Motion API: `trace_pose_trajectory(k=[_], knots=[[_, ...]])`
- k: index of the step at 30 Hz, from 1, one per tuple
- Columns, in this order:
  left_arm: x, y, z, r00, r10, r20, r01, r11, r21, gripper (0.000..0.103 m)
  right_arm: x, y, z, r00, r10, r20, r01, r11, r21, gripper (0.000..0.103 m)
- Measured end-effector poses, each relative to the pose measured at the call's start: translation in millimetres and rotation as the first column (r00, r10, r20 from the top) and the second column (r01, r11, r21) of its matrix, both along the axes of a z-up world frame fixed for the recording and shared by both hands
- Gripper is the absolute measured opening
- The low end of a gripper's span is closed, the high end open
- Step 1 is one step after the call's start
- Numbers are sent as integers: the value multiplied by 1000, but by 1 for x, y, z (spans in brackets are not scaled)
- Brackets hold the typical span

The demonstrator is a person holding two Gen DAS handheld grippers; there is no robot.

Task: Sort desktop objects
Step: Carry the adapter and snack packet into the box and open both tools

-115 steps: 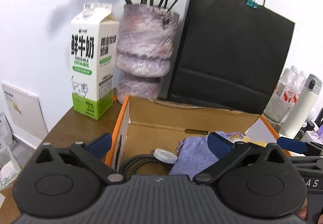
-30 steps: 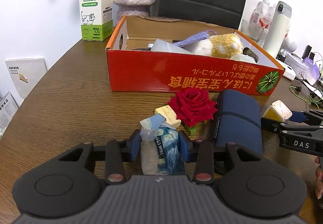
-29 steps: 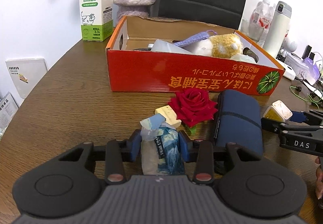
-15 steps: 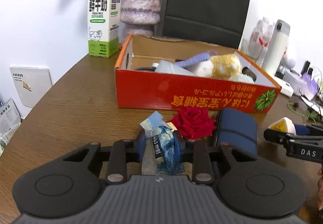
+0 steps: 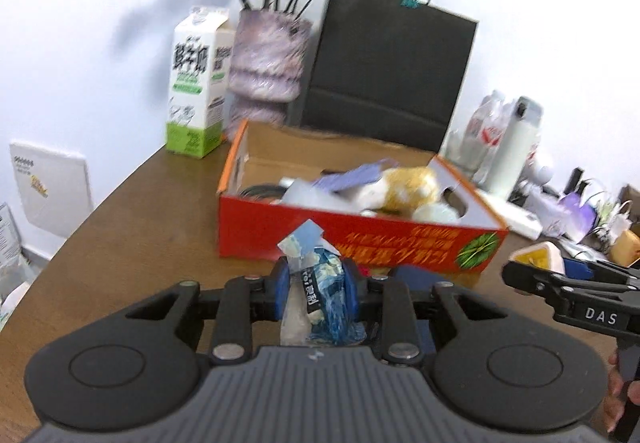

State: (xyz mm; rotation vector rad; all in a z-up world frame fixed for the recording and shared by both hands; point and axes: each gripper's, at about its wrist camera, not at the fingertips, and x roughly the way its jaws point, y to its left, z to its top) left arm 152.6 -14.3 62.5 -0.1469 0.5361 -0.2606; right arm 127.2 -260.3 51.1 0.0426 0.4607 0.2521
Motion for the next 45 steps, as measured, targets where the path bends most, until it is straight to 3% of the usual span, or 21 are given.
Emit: trace_pose_trajectory(k=[8, 15, 26, 33, 37, 45], knots=[[26, -18, 36, 995, -22, 95, 26, 999, -40, 28, 26, 13, 27, 998, 11, 65, -16, 998, 68, 65], [68, -23, 33, 997, 14, 82, -6, 996, -93, 29, 72, 21, 25, 998, -7, 66, 2, 997, 79, 65], [129, -33, 15, 999, 29, 42, -29, 999, -18, 29, 145, 40, -1, 1000, 17, -8, -17, 999, 33, 65], [148, -35, 4, 1000, 19, 11, -19, 1000, 24, 29, 161, 41, -12, 998, 39, -44, -39, 999, 11, 65], [157, -36, -10, 999, 3, -46, -1, 999, 51, 29, 170, 37, -26, 995, 37, -98, -38, 999, -1, 65], [159, -39, -17, 999, 0, -37, 4, 995, 95, 35, 175, 38, -39, 989, 29, -144, -33, 999, -25, 65]])
